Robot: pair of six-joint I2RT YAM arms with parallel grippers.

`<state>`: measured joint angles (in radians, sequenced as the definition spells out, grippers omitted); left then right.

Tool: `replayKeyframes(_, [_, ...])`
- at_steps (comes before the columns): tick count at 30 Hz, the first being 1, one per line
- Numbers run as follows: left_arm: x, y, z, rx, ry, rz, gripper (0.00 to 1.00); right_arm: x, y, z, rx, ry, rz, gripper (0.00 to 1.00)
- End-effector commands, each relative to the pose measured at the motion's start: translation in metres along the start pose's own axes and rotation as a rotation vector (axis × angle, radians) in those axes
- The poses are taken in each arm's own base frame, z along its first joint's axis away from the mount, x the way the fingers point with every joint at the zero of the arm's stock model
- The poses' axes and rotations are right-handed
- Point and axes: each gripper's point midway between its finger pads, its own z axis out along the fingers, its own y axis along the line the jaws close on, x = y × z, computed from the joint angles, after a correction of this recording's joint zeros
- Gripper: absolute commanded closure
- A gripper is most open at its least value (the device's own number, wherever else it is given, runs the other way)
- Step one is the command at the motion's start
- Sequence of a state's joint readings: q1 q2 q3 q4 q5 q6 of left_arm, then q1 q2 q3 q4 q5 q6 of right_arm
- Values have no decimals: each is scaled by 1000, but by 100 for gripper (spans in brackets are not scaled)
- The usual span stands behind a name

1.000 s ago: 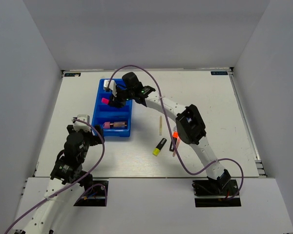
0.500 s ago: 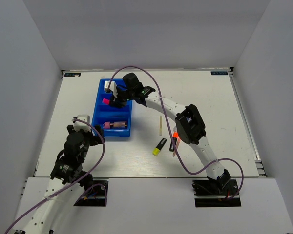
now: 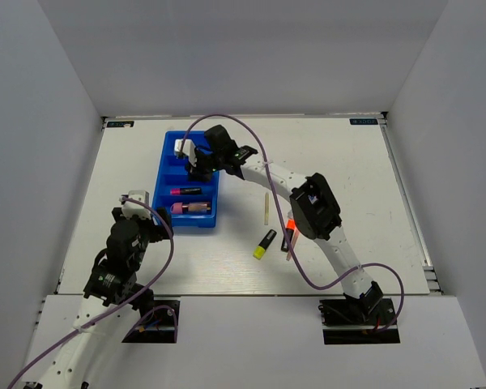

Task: Sort the stationery into containers
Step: Place the pen in the storage box, then pick up the pen from the center of the board.

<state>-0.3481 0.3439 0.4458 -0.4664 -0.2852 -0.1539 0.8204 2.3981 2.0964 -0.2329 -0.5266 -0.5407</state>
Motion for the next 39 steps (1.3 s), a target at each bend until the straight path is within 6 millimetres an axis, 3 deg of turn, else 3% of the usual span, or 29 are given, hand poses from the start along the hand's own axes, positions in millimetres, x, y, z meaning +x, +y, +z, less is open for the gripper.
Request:
replayKeyframes(1, [3, -8, 2, 46, 1, 5, 7, -49, -6, -30, 36, -71, -5, 85])
replayKeyframes(2, [0, -12, 4, 72, -14, 12, 14, -64, -6, -39, 39, -95, -7, 97])
replayKeyframes(3, [4, -28, 3, 162, -1, 23, 26, -69, -3, -44, 28, -97, 11, 100])
replayKeyframes(4, [5, -33, 3, 189, -1, 28, 67, -93, -2, -63, 37, -129, -10, 100])
replayKeyframes(6, [-5, -57, 2, 316, 4, 18, 100, -99, 8, -79, 6, -111, 2, 100])
replayKeyframes(7, [-6, -65, 2, 354, 19, 18, 100, -124, 9, -103, 30, -137, -33, 100])
replayKeyframes(8, [-2, -72, 5, 384, 59, 5, 100, -111, 14, -111, 26, -77, -12, 100])
replayKeyframes(9, [-12, -90, 2, 469, 83, -6, 100, -93, -1, -119, 143, 15, 3, 93])
replayKeyframes(10, [-7, -107, 2, 561, 137, -19, 98, -96, -3, -134, 193, 36, -3, 55])
replayKeyframes(11, [-6, -122, -5, 651, 174, -32, 93, -100, -7, -153, 258, 51, 16, 42])
replayKeyframes(12, [-10, -139, -2, 724, 246, -68, 88, -66, -21, -174, 422, 186, 71, 30])
replayKeyframes(13, [-10, -157, -11, 816, 277, -58, 73, -34, -14, -196, 459, 298, 223, 34])
replayKeyframes(14, [-8, -165, -12, 846, 306, -48, 61, -16, -9, -206, 459, 368, 280, 50])
replayKeyframes(15, [-9, -175, -4, 865, 337, -8, 50, -2, -24, -236, 568, 440, 332, 94])
replayKeyframes(16, [-2, -185, -4, 862, 348, 45, 42, 21, -6, -250, 562, 537, 445, 97])
replayKeyframes(17, [4, -201, -12, 907, 359, 94, 21, 20, 8, -264, 522, 539, 497, 100])
replayKeyframes(18, [2, -210, -6, 908, 351, 141, 12, 67, 28, -286, 488, 653, 630, 100])
replayKeyframes(19, [17, -221, -4, 898, 376, 207, 7, 75, 38, -291, 456, 642, 682, 100])
replayKeyframes(20, [7, -236, -8, 929, 343, 240, 4, 88, 58, -300, 435, 649, 730, 100])
replayKeyframes(21, [17, -242, -2, 920, 377, 256, 4, 90, 49, -323, 497, 598, 751, 100])
replayKeyframes(22, [32, -251, -1, 918, 426, 275, 5, 116, 75, -331, 486, 646, 792, 100])
replayKeyframes(24, [39, -267, 3, 907, 447, 298, 18, 123, 73, -353, 555, 589, 833, 97])
replayKeyframes(25, [44, -283, -8, 952, 444, 321, 22, 138, 87, -360, 555, 595, 870, 97])
replayKeyframes(26, [54, -289, 3, 916, 459, 351, 32, 137, 89, -368, 575, 566, 897, 96])
replayKeyframes(28, [66, -306, -9, 947, 463, 408, 37, 142, 97, -375, 574, 538, 945, 96])
replayKeyframes(30, [73, -316, 6, 885, 456, 470, 45, 143, 106, -375, 555, 502, 995, 96])
replayKeyframes(31, [91, -317, 4, 877, 496, 526, 45, 145, 102, -380, 578, 480, 1024, 96])
replayKeyframes(35, [106, -328, 18, 841, 524, 555, 45, 150, 106, -383, 561, 417, 1122, 96])
replayKeyframes(39, [126, -324, 35, 764, 548, 594, 42, 147, 109, -377, 495, 329, 1190, 95])
